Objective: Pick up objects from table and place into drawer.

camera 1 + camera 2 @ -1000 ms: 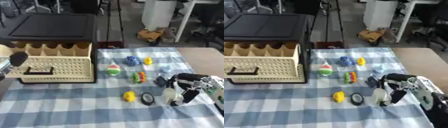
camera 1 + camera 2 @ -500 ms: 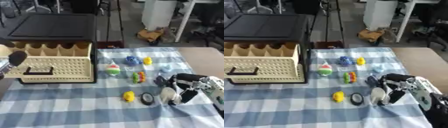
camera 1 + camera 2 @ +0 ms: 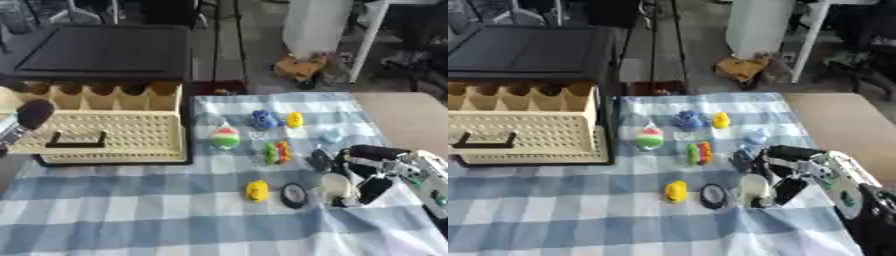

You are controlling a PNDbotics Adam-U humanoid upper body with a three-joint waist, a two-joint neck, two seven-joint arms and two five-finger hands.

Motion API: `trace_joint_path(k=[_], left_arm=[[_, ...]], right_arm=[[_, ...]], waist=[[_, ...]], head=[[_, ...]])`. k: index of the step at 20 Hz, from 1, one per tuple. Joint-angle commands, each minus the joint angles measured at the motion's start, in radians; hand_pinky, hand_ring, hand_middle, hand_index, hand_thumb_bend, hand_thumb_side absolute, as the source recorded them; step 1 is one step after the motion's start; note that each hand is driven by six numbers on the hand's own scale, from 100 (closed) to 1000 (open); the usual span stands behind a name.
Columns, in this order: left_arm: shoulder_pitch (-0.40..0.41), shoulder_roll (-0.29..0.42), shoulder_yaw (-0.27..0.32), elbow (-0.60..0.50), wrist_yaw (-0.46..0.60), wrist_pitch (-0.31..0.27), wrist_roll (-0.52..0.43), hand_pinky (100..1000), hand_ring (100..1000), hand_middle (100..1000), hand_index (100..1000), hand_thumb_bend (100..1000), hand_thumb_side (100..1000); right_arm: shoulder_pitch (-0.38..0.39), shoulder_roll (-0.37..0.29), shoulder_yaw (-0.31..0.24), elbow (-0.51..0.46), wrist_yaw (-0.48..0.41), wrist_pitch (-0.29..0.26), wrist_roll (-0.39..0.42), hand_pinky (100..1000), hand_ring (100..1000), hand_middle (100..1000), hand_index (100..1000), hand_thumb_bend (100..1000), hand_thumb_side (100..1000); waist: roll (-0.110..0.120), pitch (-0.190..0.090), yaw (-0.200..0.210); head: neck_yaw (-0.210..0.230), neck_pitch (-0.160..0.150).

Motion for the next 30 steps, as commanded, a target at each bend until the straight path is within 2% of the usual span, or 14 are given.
trace_joint_path(k=[1,4,18,22,28,30], left_arm=[[-0.009,0.013,0.011,-0.014,0.001,-0.003,0.0,100,100,100,674,777,1000],[-0.008,0.013,0.011,-0.013,0.001,-0.004,-0.001,100,100,100,674,776,1000],[-0.006,0.014,0.013,-0.01,0.0,-0.005,0.002,100,100,100,674,777,1000],[-0.006,0.014,0.014,-0.012,0.0,-0.005,0.003,100,100,100,674,778,1000],[-0.006,0.013,0.014,-0.012,0.0,-0.004,0.003,100,100,100,674,779,1000],[-0.007,0.013,0.014,-0.012,0.0,-0.004,0.003,100,100,100,674,779,1000]], right_arm=[[-0.01,-0.035,-0.005,-0.04,-0.031,0.004,-0.011,100,191,400,560,355,396],[-0.007,-0.04,-0.007,-0.059,-0.05,0.008,-0.024,100,185,384,547,273,409],[0.01,-0.062,-0.023,-0.151,-0.127,0.045,-0.032,100,183,377,544,297,416],[0.009,-0.061,-0.017,-0.148,-0.125,0.042,-0.025,100,188,389,555,363,417],[0.002,-0.055,-0.009,-0.14,-0.109,0.03,-0.014,100,211,503,663,586,461],[-0.001,-0.052,-0.006,-0.14,-0.106,0.025,-0.014,100,215,511,687,619,468]], waist=[[-0.001,-0.015,-0.002],[-0.003,-0.015,-0.002],[-0.008,-0.019,-0.006],[-0.007,-0.019,-0.004],[-0.007,-0.018,-0.002],[-0.006,-0.018,-0.001]], head=[[0.001,0.001],[0.001,0.0],[0.004,-0.002],[0.003,-0.002],[0.003,-0.001],[0.003,-0.001]])
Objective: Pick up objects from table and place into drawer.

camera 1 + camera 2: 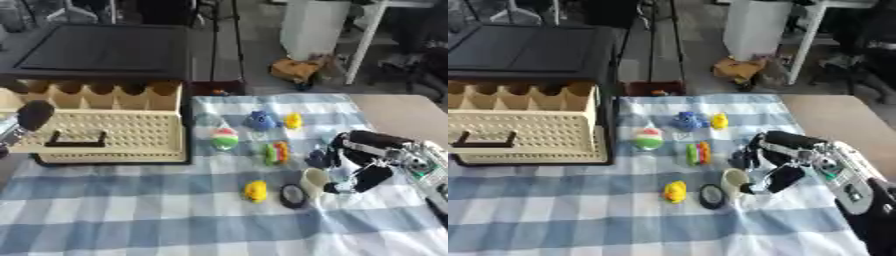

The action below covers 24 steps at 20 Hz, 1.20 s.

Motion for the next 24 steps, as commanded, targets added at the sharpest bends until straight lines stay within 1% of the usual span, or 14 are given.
trace_joint_path(k=[1,6,12,24], left_arm=[[-0.01,0.013,0.013,-0.013,0.0,-0.003,0.003,100,100,100,674,779,1000],[-0.01,0.013,0.014,-0.013,0.0,-0.003,0.004,100,100,100,674,780,1000],[-0.011,0.012,0.013,-0.013,0.0,-0.003,0.002,100,100,100,674,780,1000],[-0.013,0.01,0.012,-0.015,0.002,-0.005,0.0,100,100,100,673,780,1000]], right_arm=[[-0.021,-0.03,-0.004,-0.013,0.011,-0.009,0.001,100,216,512,688,620,469],[-0.029,-0.023,0.006,-0.012,0.022,-0.019,0.004,100,222,528,692,622,459],[-0.048,-0.018,0.017,-0.003,0.05,-0.035,-0.007,100,254,609,752,612,456],[-0.085,-0.004,0.045,0.074,0.097,-0.069,0.011,100,263,646,771,613,420]], waist=[[0.004,-0.016,0.001],[0.004,-0.016,0.003],[0.004,-0.016,0.007],[0.006,-0.015,0.017]], head=[[0.002,0.0],[0.001,0.001],[0.0,0.002],[-0.004,0.004]])
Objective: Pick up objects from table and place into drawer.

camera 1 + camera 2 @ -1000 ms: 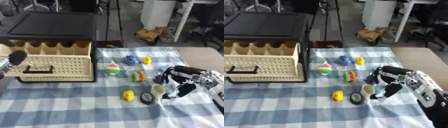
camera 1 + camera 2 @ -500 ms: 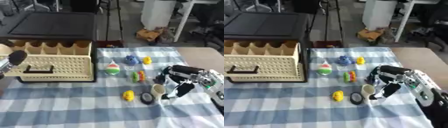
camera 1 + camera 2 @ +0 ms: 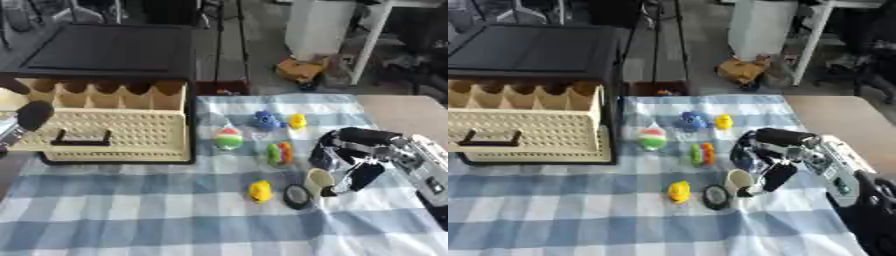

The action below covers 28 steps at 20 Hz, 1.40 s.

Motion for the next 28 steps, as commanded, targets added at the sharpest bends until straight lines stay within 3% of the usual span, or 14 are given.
trace_joint_path(k=[1,10,11,18,28], left_arm=[[-0.013,0.01,0.012,-0.015,0.002,-0.004,0.001,100,100,100,673,780,1000],[-0.012,0.009,0.012,-0.015,0.003,-0.004,0.001,100,100,100,673,776,1000],[-0.012,0.009,0.012,-0.015,0.004,-0.004,0.001,100,100,100,673,780,1000],[-0.012,0.008,0.012,-0.015,0.005,-0.004,0.001,100,100,100,673,779,1000],[-0.012,0.007,0.012,-0.015,0.006,-0.004,0.0,100,100,100,673,779,1000]], right_arm=[[-0.023,-0.017,-0.001,0.019,0.021,-0.013,0.007,100,263,647,771,613,419],[-0.024,-0.014,0.004,0.059,0.057,-0.035,0.019,100,264,666,774,636,387],[-0.025,-0.013,0.006,0.061,0.061,-0.038,0.019,100,263,666,775,604,392],[-0.031,-0.004,0.018,0.081,0.09,-0.058,0.013,100,255,653,769,598,374],[-0.041,0.015,0.03,0.099,0.103,-0.072,0.006,100,219,570,713,582,359]], waist=[[0.003,-0.015,0.002],[0.003,-0.013,0.002],[0.003,-0.013,0.002],[0.005,-0.013,0.005],[0.007,-0.011,0.008]], head=[[-0.002,0.004],[-0.002,0.003],[-0.003,0.003],[-0.004,0.003],[-0.006,0.005]])
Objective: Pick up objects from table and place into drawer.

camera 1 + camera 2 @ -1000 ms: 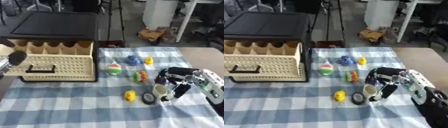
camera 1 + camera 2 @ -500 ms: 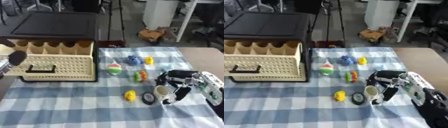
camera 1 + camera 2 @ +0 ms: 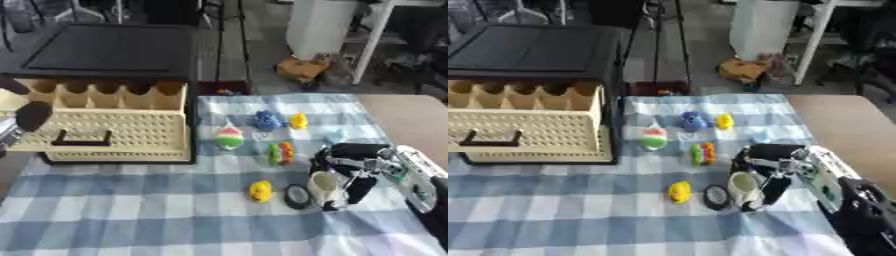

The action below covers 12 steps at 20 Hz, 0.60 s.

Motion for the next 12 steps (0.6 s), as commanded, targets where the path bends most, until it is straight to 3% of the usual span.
trace_joint_path(k=[1,12], left_arm=[[-0.011,0.008,0.012,-0.015,0.005,-0.003,0.002,100,100,100,673,778,1000],[-0.009,0.008,0.012,-0.013,0.005,-0.003,0.004,100,100,100,673,779,1000]], right_arm=[[-0.015,-0.018,-0.003,-0.005,0.006,-0.005,0.0,100,210,529,685,570,354],[-0.001,-0.03,-0.007,-0.011,-0.003,0.009,0.006,100,203,484,682,523,327]], waist=[[0.004,-0.012,0.002],[0.001,-0.015,-0.004]], head=[[-0.001,0.005],[0.001,0.004]])
